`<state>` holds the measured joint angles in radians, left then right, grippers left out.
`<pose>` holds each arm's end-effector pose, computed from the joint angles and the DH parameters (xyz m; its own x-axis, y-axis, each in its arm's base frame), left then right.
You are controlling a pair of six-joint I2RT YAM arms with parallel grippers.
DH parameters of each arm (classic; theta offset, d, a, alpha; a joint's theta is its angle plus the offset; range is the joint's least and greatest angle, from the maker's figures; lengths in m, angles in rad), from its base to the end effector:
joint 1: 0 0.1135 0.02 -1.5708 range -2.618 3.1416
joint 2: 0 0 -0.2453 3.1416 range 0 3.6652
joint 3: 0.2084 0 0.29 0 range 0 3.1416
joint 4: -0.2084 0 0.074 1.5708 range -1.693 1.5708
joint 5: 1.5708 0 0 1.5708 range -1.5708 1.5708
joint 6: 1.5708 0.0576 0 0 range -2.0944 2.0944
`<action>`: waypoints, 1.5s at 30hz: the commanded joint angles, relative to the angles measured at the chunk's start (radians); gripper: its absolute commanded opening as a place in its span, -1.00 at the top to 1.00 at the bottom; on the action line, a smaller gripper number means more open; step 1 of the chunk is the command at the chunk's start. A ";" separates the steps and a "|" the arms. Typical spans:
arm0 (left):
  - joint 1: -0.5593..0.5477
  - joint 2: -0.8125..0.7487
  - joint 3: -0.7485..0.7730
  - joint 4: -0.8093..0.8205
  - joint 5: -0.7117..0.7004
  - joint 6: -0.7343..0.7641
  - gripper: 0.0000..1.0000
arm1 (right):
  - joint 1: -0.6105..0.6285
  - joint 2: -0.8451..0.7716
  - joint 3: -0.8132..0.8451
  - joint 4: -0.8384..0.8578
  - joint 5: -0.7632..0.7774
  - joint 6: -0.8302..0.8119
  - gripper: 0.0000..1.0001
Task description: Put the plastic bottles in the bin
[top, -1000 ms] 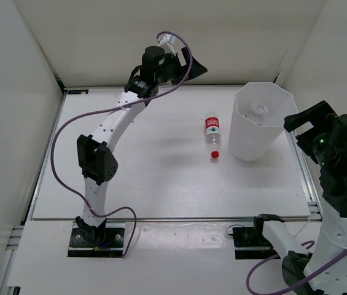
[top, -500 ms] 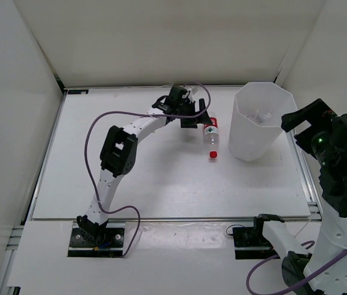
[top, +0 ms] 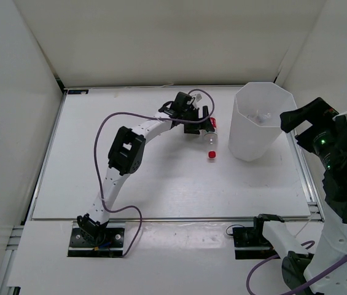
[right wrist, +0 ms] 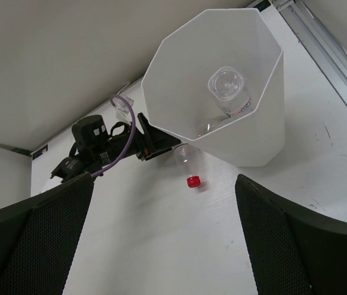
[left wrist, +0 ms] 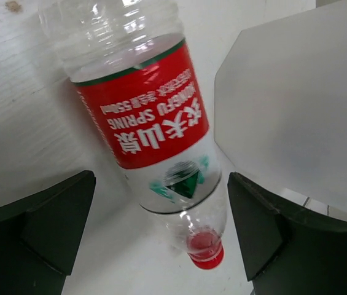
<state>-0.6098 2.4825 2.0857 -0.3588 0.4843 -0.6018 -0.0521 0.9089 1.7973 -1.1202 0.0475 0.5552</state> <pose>0.4681 -0.3597 0.1237 -0.9076 0.0229 -0.4192 0.3286 0.6604 -0.6752 0.1293 -0.0095 0.5348 -0.1432 0.5347 -0.8328 0.2044 0.8393 0.5038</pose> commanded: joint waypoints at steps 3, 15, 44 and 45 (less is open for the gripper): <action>-0.024 0.061 0.068 0.004 0.043 -0.023 -1.00 | -0.002 0.010 0.057 0.017 -0.024 -0.035 -1.00; -0.021 0.092 0.091 -0.005 0.085 -0.044 -0.45 | -0.002 0.021 0.027 -0.036 0.005 -0.055 -1.00; -0.172 -0.175 0.599 0.178 -0.329 0.157 -0.12 | -0.002 0.168 0.189 -0.006 -0.003 0.055 -1.00; -0.188 -0.162 0.599 0.188 -0.311 0.157 -0.12 | -0.002 0.168 0.203 -0.015 -0.003 0.042 -1.00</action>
<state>-0.8059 2.2696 2.6820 -0.1913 0.2165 -0.4698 -0.0521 1.0710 1.9335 -1.1088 0.0620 0.5991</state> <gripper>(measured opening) 0.640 0.996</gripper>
